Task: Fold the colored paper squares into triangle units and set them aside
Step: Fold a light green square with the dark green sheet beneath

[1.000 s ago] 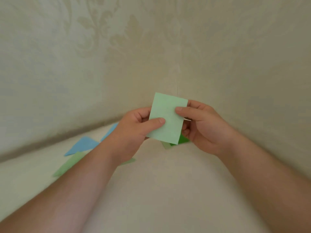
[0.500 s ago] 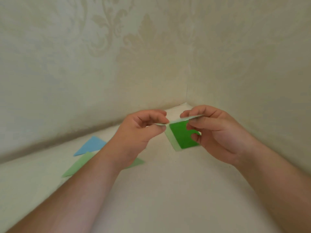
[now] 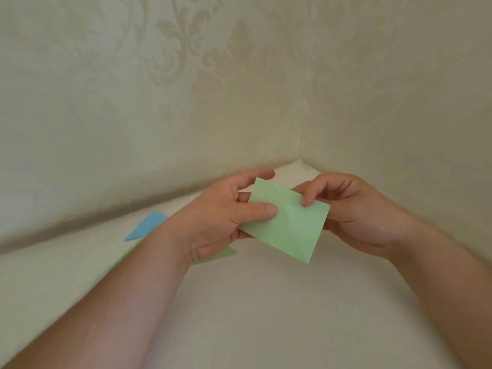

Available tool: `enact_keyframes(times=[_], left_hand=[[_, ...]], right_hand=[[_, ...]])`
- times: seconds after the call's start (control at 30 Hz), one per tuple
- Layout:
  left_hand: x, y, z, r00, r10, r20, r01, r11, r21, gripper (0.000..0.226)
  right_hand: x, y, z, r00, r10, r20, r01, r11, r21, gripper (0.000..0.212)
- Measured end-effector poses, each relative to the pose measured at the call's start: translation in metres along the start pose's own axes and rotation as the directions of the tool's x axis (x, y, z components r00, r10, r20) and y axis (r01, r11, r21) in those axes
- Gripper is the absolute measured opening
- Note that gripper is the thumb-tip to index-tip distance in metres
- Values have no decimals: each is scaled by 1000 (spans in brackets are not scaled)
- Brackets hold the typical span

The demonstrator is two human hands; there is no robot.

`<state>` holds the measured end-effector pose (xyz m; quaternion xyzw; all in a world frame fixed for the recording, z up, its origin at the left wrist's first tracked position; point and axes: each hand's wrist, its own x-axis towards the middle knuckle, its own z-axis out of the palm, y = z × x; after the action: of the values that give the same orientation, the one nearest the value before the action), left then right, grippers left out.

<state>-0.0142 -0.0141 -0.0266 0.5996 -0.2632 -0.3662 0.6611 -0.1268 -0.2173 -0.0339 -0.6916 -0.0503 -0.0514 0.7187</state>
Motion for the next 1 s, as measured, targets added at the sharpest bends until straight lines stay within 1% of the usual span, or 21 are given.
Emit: enact_keyframes(times=[0.07,0.1,0.17,0.2,0.23,0.33,0.43,0.6,0.67,0.77,0.9,1.0], left_hand=[[1,0,-2,998,-4,-58,5,1000,22,49],[2,0,-3,996,-1,-93,4,1000,31,46],[4,0,-4,989,-2,-148,8,999,41,43],[4,0,-4,987,-5,-162,11,999,38,42],[5,0,-4,985,-4,-170,9,1000,30,42],[6,-1,-2,983,12,-184,-12,1000,5,40],[6,-3,-2,982,29,-188,-29,1000,3,37],[6,-2,-2,984,43,-175,-42,999,6,26],[5,-1,-3,981,49,-190,-43,998,37,24],[5,-2,-3,975,56,-213,-34,994,108,22],[7,-5,-3,968,79,-238,-38,984,174,28],[7,-6,-4,973,71,-221,-30,983,183,36]], right_hand=[[0,-3,-1,999,-10,-38,10,1000,-10,9],[0,-2,-4,998,-29,-54,27,998,-48,16],[-1,-1,-8,997,-42,-63,32,987,-161,54],[-1,0,-8,997,-43,-61,30,981,-191,63],[-1,0,-8,998,-46,-51,34,977,-209,65],[0,4,-5,995,-87,-52,69,955,-287,49],[2,6,-3,993,-98,-69,68,936,-345,43],[0,5,-3,992,-89,-90,57,950,-307,31],[0,5,-4,993,-81,-87,53,956,-289,30],[0,6,-3,994,-66,-81,38,950,-310,35],[2,10,-7,996,-53,-78,14,903,-430,32],[4,14,-9,996,-55,-65,16,871,-491,29]])
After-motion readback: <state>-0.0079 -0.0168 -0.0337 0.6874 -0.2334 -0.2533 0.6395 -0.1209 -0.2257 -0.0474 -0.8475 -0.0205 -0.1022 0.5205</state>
